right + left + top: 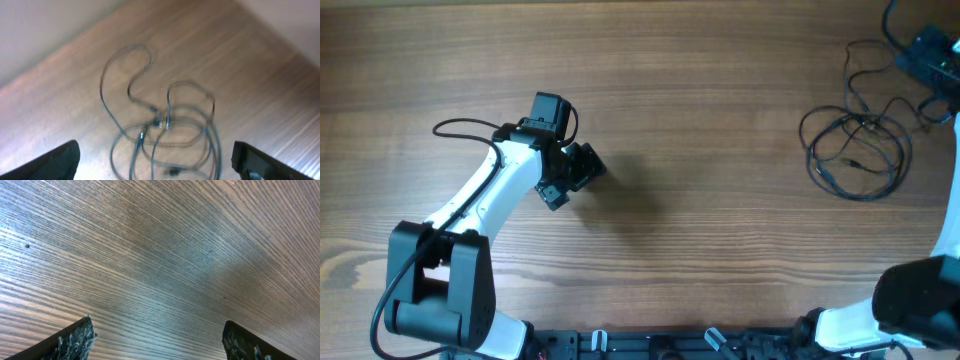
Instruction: Untangle cables
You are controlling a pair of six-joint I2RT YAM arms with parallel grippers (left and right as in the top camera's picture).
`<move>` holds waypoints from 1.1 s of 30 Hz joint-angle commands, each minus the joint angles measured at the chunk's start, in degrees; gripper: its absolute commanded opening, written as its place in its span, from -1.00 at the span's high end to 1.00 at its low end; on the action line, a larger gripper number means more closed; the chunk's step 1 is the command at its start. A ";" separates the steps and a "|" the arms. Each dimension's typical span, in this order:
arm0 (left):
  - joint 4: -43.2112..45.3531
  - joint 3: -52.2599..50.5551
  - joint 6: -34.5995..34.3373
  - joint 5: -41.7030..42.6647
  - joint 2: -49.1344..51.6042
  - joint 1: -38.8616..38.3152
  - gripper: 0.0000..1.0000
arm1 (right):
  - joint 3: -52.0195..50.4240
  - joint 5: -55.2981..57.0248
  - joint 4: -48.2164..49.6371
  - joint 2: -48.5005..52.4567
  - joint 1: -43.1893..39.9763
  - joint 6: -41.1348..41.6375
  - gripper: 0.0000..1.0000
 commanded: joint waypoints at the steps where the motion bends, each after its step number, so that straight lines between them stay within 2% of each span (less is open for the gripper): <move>1: -0.02 0.04 1.09 -0.96 -0.83 0.37 -0.69 | -0.68 -10.16 -5.18 2.43 -0.07 -0.07 -0.99; 3: -0.04 0.04 1.09 -0.87 -0.83 0.37 -0.69 | -1.70 -16.85 -7.82 3.13 0.15 -0.66 -0.99; 5: 0.31 0.07 1.51 0.81 -0.85 0.37 -0.66 | -3.19 -24.96 -8.63 3.41 1.05 -4.74 -0.99; 7: 3.26 0.42 8.20 2.01 -0.85 0.37 -0.56 | -4.76 -29.86 -8.24 3.45 3.74 -8.72 -1.00; 8: 4.22 1.05 10.67 1.55 -0.85 0.39 -0.57 | -4.87 -29.66 -8.35 3.54 5.66 -9.35 -1.00; 11: 3.41 5.57 16.15 -7.15 -0.85 0.39 -0.80 | -4.87 -27.32 -7.61 3.56 14.73 -10.36 -0.99; 12: 1.77 8.00 18.12 -11.26 -0.85 0.44 -0.90 | -4.87 -25.05 -6.88 3.58 18.38 -10.32 -0.99; 14: -3.28 13.51 22.43 -14.27 -0.85 1.03 -0.99 | -4.87 -17.44 -5.46 3.72 24.98 -8.11 -0.99; 15: -7.39 16.57 22.51 -15.78 -0.85 1.95 -1.00 | -4.87 -14.64 -4.68 4.26 28.17 -6.29 -0.99; 17: -11.91 18.38 21.55 -16.70 -0.85 3.39 -1.00 | -4.92 -17.27 -5.44 5.81 31.15 -5.88 -0.99; 20: -25.24 18.47 18.88 -16.83 -0.85 8.31 -1.00 | -5.25 -19.50 -12.46 7.65 32.41 -5.86 -0.99; 22: -28.74 18.25 18.40 -16.81 -0.87 9.51 -1.00 | -5.33 -19.19 -15.72 7.65 32.30 -5.18 -1.00; 28: -26.75 13.60 18.40 -16.79 -4.96 8.83 -1.00 | -5.70 -14.58 -21.97 6.25 32.30 -2.67 -0.99; 31: -21.84 7.39 18.38 -16.79 -11.56 8.66 -1.00 | -10.19 -13.42 -18.47 2.29 32.30 -2.49 -1.00; 33: -16.63 0.63 18.40 -16.81 -19.04 8.66 -1.00 | -17.73 -13.44 -12.48 -3.89 32.30 -0.66 -1.00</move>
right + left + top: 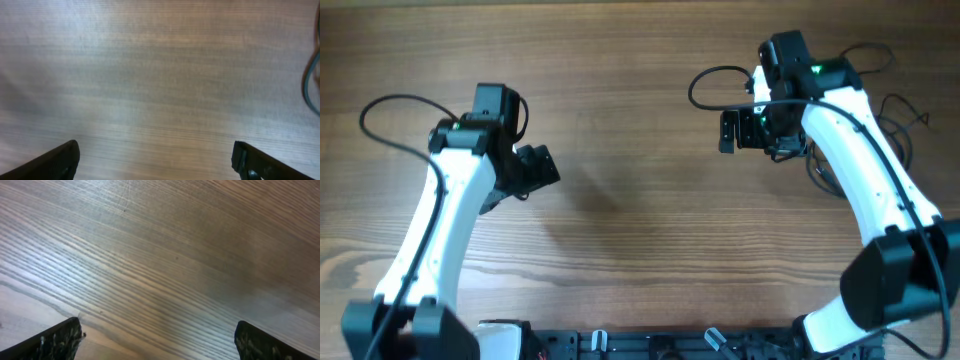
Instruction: Untangle cables
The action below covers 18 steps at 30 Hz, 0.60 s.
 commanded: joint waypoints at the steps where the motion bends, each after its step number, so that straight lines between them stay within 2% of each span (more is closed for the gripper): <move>1: 6.69 -9.66 -0.55 -0.76 -11.63 -0.26 -0.99 | -9.38 1.49 6.40 -9.92 -0.11 2.84 -0.99; 5: 18.05 -24.37 -0.17 0.20 -29.44 -0.31 -1.00 | -23.37 4.72 17.27 -27.58 -0.11 2.86 -1.00; 7: 18.93 -28.52 -0.79 0.52 -37.29 -0.31 -1.00 | -27.65 9.16 20.50 -38.01 -0.11 3.34 -0.99; 10: 17.53 -29.46 -0.76 0.52 -44.19 -0.31 -1.00 | -29.20 13.60 21.18 -49.42 -0.11 3.26 -1.00; 13: 17.51 -29.46 -0.76 0.52 -45.72 -0.31 -1.00 | -29.20 13.62 21.14 -54.05 -0.11 3.23 -1.00; 18: 17.49 -29.46 -0.76 0.52 -45.59 -0.31 -1.00 | -29.20 13.62 21.11 -53.18 -0.11 3.23 -1.00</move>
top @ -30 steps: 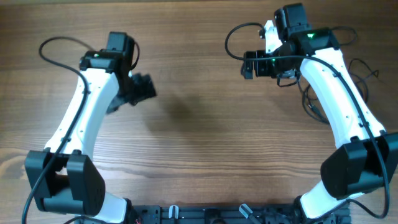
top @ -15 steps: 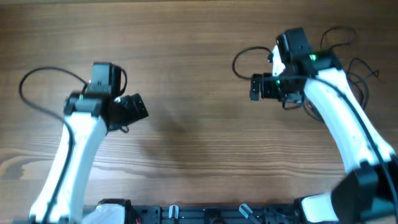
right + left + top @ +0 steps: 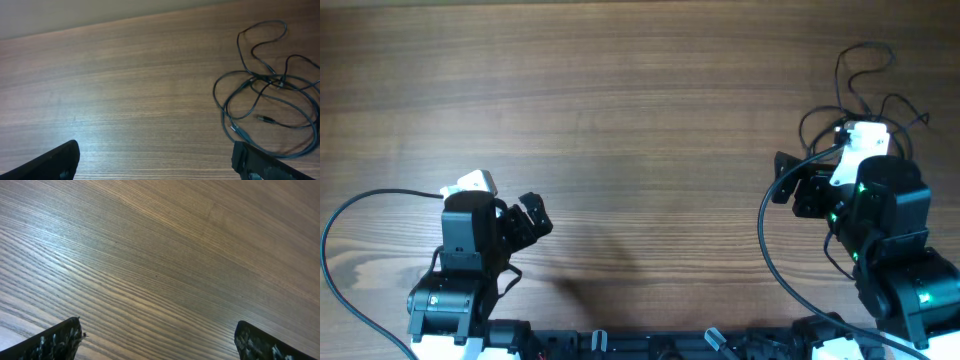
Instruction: Untangle cables
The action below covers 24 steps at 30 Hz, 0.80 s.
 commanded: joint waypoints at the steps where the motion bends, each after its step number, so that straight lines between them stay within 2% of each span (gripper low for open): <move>1: 0.02 -0.46 -0.59 0.46 -0.04 -0.26 -1.00 | -0.92 1.27 0.26 1.33 -0.09 0.42 -1.00; 8: 0.02 -0.46 -0.59 0.46 -0.04 -0.26 -1.00 | -1.11 1.27 0.28 10.49 -0.09 0.42 -1.00; 12: 0.02 -0.46 -0.59 0.46 -0.04 -0.26 -1.00 | -1.20 1.29 0.28 9.53 -0.09 0.35 -1.00; 16: 0.02 -0.46 -0.59 0.46 -0.04 -0.26 -1.00 | -4.24 1.09 5.01 0.61 -0.11 -3.43 -1.00; 19: 0.02 -0.46 -0.59 0.46 -0.04 -0.26 -1.00 | -15.58 -4.11 17.57 -9.40 -0.44 -10.25 -1.00; 24: 0.02 -0.46 -0.59 0.46 -0.04 -0.26 -1.00 | -35.39 -6.29 37.64 -27.17 -2.10 -7.67 -0.99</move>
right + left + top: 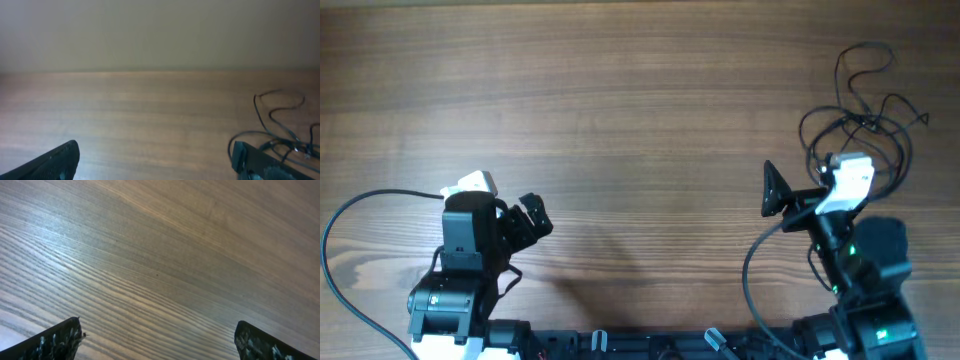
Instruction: Untangle cables
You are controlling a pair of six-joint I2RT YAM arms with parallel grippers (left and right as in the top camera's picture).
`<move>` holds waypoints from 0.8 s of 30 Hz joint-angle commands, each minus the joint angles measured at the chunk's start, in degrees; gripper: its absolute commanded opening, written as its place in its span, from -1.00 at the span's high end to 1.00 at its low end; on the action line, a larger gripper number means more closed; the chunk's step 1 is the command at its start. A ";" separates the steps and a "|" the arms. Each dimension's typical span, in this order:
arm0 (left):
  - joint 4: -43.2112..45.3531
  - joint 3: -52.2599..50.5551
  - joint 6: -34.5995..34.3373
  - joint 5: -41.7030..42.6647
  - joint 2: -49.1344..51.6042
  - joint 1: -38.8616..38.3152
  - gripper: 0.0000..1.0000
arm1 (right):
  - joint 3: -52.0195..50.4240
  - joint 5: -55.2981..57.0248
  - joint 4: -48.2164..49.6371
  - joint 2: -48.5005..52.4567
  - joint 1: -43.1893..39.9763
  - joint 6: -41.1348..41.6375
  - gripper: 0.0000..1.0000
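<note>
A tangle of thin dark cables (868, 105) lies on the wooden table (650, 110) at the far right, and its near part is hidden by my right arm. The right wrist view shows the cables (287, 127) at its right edge. My right gripper (772, 190) is open and empty, folded back near the front edge, left of the tangle; its fingers (57, 162) frame bare wood. My left gripper (532, 218) is also open and empty at the front left, far from the cables. Between its fingertips (55, 342) only wood grain shows.
A black supply cable (360, 215) loops out from the left arm at the front left. The arms' bases and a black rail (650, 345) run along the front edge. A plain beige wall (160, 35) stands behind the table's far edge.
My right arm has drawn back and its wrist has tilted up, so its view now takes in the wall and the cables sit lower right. The left arm has not moved.
First my left arm reached over the middle left and my right gripper hung open over the tangle. Then both arms were stretched across the table, the right one left of the cables. Then both were folded back at the front edge, open and empty. The tangle lies as before.
</note>
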 commanded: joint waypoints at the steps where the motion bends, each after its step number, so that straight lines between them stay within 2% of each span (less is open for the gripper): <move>1: 0.11 -0.24 -0.55 0.46 -0.04 -0.26 -1.00 | -8.66 -3.61 7.56 -9.77 -3.13 1.55 -1.00; 6: 0.11 -0.24 -0.55 0.46 -0.04 -0.26 -1.00 | -17.11 -3.65 16.98 -18.10 -6.95 0.92 -0.99; 11: 0.11 -0.24 -0.55 0.46 -0.04 -0.26 -1.00 | -25.05 -3.63 28.11 -23.67 -7.32 0.83 -1.00; 13: 0.11 -0.24 -0.55 0.46 -0.04 -0.26 -1.00 | -28.13 -3.89 33.33 -24.96 -7.52 -1.55 -1.00; 16: 0.11 -0.24 -0.55 0.46 -0.04 -0.26 -1.00 | -28.09 -6.23 30.16 -24.98 -7.52 -11.04 -1.00; 20: 0.11 -0.24 -0.55 0.46 -0.04 -0.26 -1.00 | -28.09 -6.64 15.65 -24.98 -7.52 -10.75 -1.00; 24: 0.11 -0.24 -0.55 0.46 -0.04 -0.26 -1.00 | -28.09 -6.67 16.04 -24.98 -7.52 -11.04 -1.00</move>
